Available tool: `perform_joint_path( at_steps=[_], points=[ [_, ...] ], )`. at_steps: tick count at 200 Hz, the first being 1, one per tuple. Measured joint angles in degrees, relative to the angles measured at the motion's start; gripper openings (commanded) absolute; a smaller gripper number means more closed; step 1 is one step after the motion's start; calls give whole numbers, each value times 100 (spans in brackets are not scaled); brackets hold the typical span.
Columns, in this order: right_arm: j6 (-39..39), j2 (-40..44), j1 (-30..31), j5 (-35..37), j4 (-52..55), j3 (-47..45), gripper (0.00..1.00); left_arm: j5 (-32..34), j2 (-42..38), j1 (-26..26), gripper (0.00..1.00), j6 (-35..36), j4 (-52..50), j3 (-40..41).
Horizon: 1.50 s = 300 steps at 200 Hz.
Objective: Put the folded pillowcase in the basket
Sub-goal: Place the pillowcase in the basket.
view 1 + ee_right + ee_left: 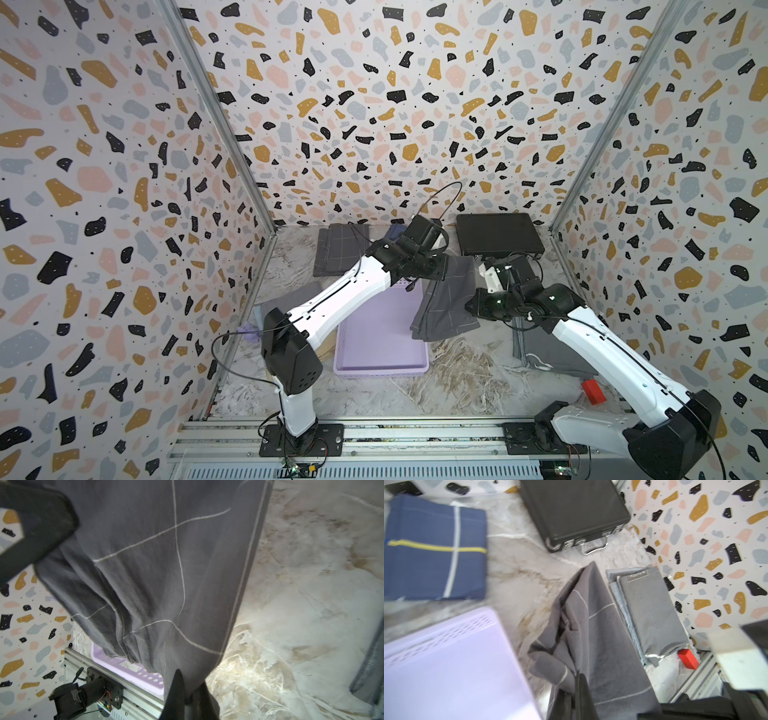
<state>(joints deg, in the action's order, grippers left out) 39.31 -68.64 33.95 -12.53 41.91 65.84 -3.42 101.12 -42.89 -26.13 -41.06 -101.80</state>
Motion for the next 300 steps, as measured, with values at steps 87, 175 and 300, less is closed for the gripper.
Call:
perform_joint_path(
  at_steps=[87,175,300],
  points=[
    [490,-1473,1534,249,-870,205,0,109,-1099,1692,0,407,-264,1692],
    [463,-2907,1565,-2,-1504,485,0,258,-284,2199,0,553,-107,2109],
    [413,-3567,1637,-291,-1878,667,54,411,328,2363,70,623,-7,2033]
  ],
)
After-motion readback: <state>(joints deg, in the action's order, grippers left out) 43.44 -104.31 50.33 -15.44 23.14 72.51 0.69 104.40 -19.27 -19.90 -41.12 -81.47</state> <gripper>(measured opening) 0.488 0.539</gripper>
